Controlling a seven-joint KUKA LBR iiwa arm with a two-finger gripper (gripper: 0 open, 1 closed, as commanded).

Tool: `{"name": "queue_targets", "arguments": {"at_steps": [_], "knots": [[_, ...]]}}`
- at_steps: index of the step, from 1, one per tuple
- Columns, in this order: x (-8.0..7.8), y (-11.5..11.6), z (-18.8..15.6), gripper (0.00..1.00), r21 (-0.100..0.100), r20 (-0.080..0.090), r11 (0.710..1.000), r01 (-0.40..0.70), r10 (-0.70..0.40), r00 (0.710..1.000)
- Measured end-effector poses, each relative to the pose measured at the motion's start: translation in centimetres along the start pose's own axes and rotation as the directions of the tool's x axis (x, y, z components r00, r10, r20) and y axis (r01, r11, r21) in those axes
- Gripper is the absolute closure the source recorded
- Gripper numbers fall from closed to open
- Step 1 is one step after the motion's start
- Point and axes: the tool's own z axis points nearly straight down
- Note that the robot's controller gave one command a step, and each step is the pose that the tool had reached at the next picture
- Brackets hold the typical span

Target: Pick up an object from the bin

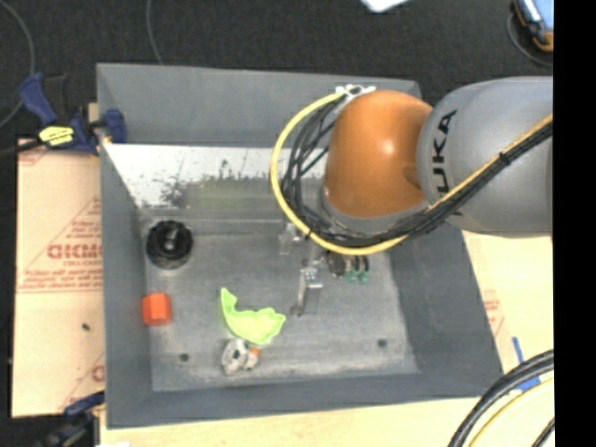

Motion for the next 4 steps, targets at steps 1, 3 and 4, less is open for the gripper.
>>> {"name": "queue_targets", "arguments": {"at_steps": [1, 3, 4], "knots": [[-0.1, 0.0, -0.5, 0.00, -0.001, 0.008, 1.000, -0.002, 0.002, 1.000], [1.4, -0.7, 2.3, 0.00, 0.002, 0.002, 0.996, 0.094, -0.094, 0.996], [2.5, -0.1, 6.3, 0.00, 0.003, 0.015, 0.972, 0.234, -0.234, 0.972]]}}
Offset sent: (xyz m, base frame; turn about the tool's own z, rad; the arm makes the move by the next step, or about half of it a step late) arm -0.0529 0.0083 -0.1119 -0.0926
